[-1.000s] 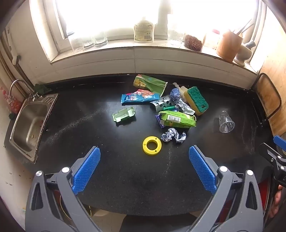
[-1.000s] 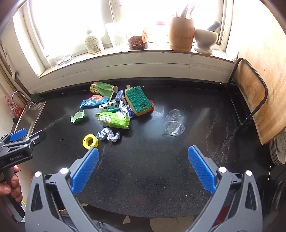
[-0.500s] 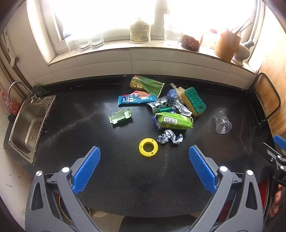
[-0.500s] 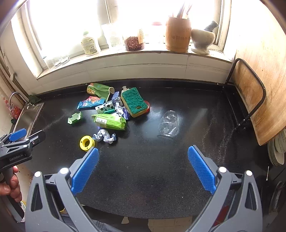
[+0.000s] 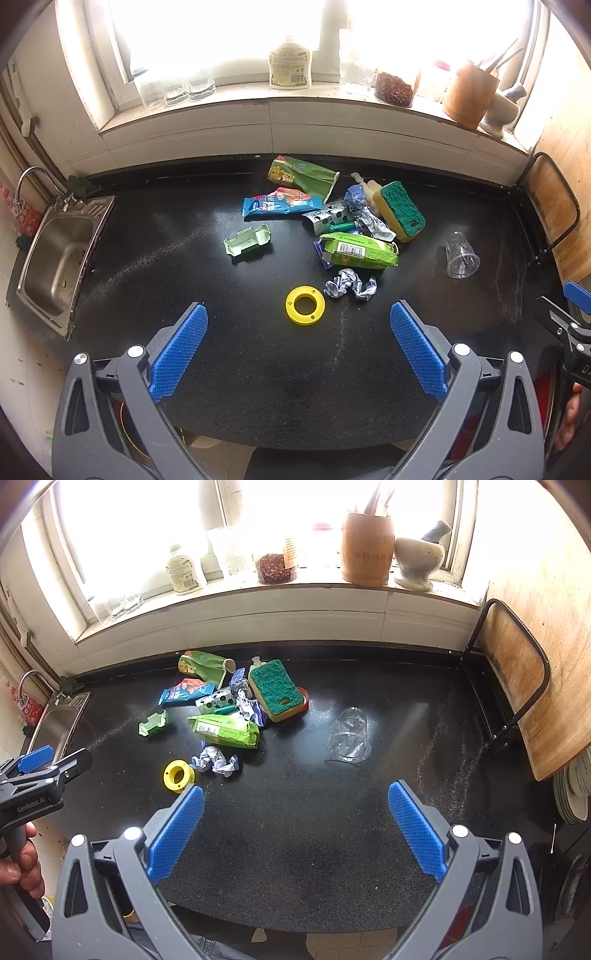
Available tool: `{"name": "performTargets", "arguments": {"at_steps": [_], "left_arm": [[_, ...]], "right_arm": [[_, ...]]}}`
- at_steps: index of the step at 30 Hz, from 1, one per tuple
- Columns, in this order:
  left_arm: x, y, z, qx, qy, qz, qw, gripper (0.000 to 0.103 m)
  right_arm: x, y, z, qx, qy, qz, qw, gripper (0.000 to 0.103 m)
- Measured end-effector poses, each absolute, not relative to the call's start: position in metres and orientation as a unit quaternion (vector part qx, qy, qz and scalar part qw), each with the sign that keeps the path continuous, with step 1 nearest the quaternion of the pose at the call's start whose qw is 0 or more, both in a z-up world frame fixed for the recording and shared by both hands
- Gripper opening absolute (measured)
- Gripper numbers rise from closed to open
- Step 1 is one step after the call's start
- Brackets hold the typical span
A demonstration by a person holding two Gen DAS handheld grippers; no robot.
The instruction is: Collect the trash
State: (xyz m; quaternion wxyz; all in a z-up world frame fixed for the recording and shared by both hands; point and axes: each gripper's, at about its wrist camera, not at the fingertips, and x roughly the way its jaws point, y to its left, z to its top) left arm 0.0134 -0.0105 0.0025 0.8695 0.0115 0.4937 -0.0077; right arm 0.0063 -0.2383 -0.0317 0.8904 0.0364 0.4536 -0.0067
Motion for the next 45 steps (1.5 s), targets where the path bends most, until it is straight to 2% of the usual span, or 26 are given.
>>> {"name": "performTargets", "arguments": {"at_steps": [31, 45], "left_arm": [[0.017, -0.007, -0.001, 0.013, 0.499, -0.007, 0.867, 0.097], [0.040, 0.011, -0.022, 0.038, 0.501, -0.021, 0.864, 0.097]], "right_arm": [[0.015, -0.233, -0.031, 0.035, 0.456, -0.003, 0.889, 0.097], [0.035, -0.243, -0.043, 0.042, 0.465, -0.005, 0.884, 0.097]]}}
